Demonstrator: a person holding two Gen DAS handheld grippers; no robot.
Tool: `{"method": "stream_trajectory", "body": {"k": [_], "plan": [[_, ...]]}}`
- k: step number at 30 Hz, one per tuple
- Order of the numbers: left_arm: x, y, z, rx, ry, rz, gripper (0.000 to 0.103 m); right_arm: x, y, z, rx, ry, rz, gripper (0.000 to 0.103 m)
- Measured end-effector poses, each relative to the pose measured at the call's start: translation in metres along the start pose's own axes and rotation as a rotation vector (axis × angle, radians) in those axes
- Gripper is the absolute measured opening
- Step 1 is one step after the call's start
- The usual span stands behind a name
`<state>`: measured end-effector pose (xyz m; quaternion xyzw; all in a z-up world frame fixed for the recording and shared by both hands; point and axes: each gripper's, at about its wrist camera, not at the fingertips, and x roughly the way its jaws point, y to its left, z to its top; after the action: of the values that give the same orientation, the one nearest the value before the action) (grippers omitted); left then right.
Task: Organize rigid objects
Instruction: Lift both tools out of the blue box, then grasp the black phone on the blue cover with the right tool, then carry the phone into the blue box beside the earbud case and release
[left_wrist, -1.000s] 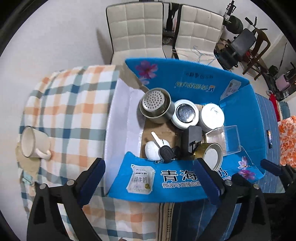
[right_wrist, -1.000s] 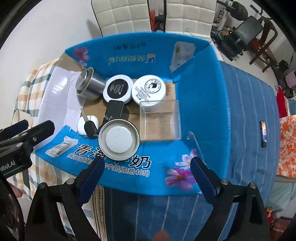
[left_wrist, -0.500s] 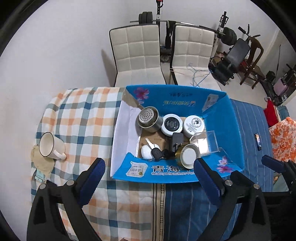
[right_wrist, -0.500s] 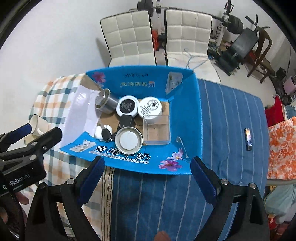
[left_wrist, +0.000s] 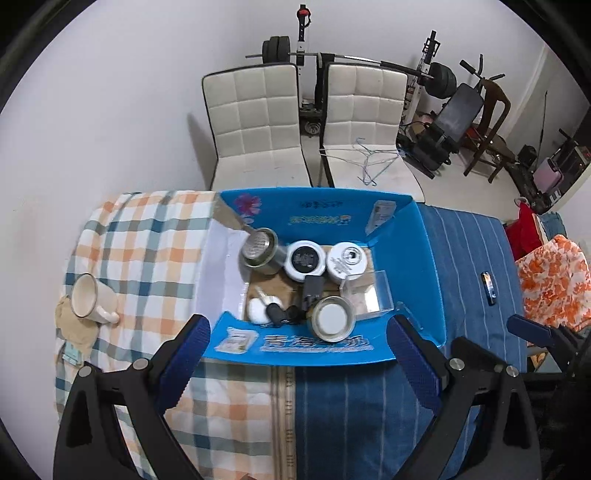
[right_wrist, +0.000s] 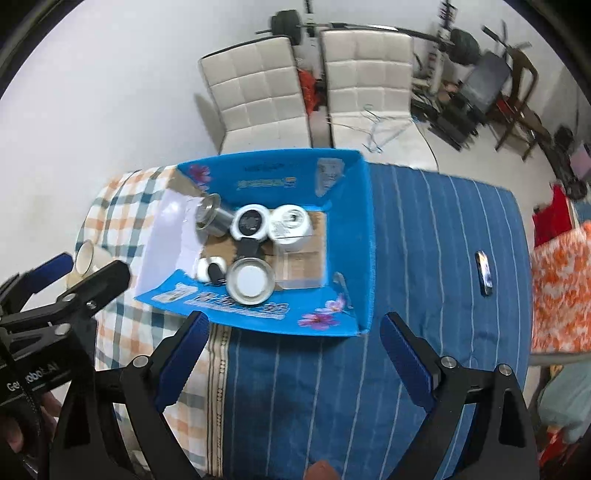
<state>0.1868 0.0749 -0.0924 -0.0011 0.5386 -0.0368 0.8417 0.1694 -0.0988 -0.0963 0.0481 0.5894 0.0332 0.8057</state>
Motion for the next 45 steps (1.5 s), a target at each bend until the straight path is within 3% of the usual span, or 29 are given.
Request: {"method": "stream_trajectory", "body": {"k": [8,13,18,23,26,30,31,33,40,45], "plan": [[0.064,-0.066,0.018,0.023,0.068,-0.031,0.098,0.033,-0.134,-0.002,0.233,0.06,-0.143,0.096],[0.117,-0.102,0.028,-0.001,0.138,-0.043,0.098,0.077,-0.22,0.004,0.313,0.112,-0.23,0.096],[0.161,-0.131,0.035,-0.02,0.194,-0.025,0.098,0.136,-0.289,0.001,0.363,0.155,-0.232,0.096],[0.183,-0.151,0.043,-0.016,0.202,0.016,0.098,0.185,-0.333,0.005,0.402,0.204,-0.249,0.095],[0.191,-0.155,0.047,-0.017,0.205,0.036,0.098,0.206,-0.346,0.0,0.42,0.238,-0.252,0.088],[0.197,-0.156,0.05,-0.008,0.209,0.056,0.098,0.205,-0.341,0.003,0.394,0.184,-0.266,0.08],[0.198,-0.155,0.05,-0.007,0.211,0.058,0.098,0.202,-0.338,0.003,0.386,0.174,-0.268,0.067],[0.199,-0.155,0.051,-0.007,0.212,0.06,0.098,0.201,-0.329,0.007,0.35,0.174,-0.281,0.032],[0.189,-0.154,0.05,0.006,0.201,0.043,0.098,0.192,-0.307,0.006,0.326,0.189,-0.28,0.027],[0.164,-0.142,0.043,0.015,0.178,-0.003,0.098,0.147,-0.27,0.0,0.31,0.136,-0.223,0.027]]}}
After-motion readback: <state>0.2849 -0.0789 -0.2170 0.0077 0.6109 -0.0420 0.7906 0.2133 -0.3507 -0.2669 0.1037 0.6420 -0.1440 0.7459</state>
